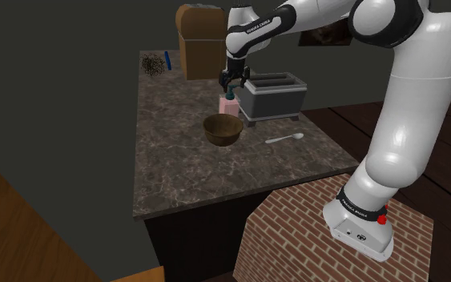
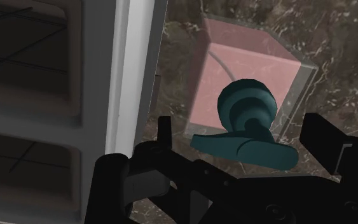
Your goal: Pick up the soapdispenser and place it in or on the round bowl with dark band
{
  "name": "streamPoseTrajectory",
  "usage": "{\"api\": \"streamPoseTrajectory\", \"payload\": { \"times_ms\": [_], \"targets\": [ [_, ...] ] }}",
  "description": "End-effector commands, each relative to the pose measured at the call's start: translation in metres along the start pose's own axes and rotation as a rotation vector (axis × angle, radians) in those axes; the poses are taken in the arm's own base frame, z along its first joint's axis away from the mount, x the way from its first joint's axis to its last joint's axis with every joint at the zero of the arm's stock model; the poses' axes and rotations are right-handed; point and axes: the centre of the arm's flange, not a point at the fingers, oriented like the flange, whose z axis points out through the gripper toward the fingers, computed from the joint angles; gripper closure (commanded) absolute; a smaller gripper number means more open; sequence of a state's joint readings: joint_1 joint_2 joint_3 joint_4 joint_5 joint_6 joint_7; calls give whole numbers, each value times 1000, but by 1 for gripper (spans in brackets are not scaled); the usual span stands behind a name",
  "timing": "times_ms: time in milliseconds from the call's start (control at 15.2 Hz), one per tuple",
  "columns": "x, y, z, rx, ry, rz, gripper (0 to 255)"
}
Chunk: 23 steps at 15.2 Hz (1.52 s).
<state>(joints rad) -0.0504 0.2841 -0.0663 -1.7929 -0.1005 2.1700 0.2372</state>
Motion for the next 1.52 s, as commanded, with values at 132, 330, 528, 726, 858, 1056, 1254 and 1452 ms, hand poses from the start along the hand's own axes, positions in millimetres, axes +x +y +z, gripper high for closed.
{"api": "streamPoseTrajectory", "payload": {
  "times_ms": [132, 330, 528, 726, 858, 1056, 1254, 1452],
  "targets": [
    [0, 0, 0, 0, 0, 0, 0],
    [0, 0, 0, 0, 0, 0, 255],
    [0, 0, 0, 0, 0, 0, 255],
    [0, 0, 0, 0, 0, 0, 255],
    [0, 0, 0, 0, 0, 0, 255],
    [2, 1, -15, 0, 0, 0, 255],
    [4, 3, -31, 0, 0, 0, 255],
    [5, 4, -47, 0, 0, 0, 255]
  ]
}}
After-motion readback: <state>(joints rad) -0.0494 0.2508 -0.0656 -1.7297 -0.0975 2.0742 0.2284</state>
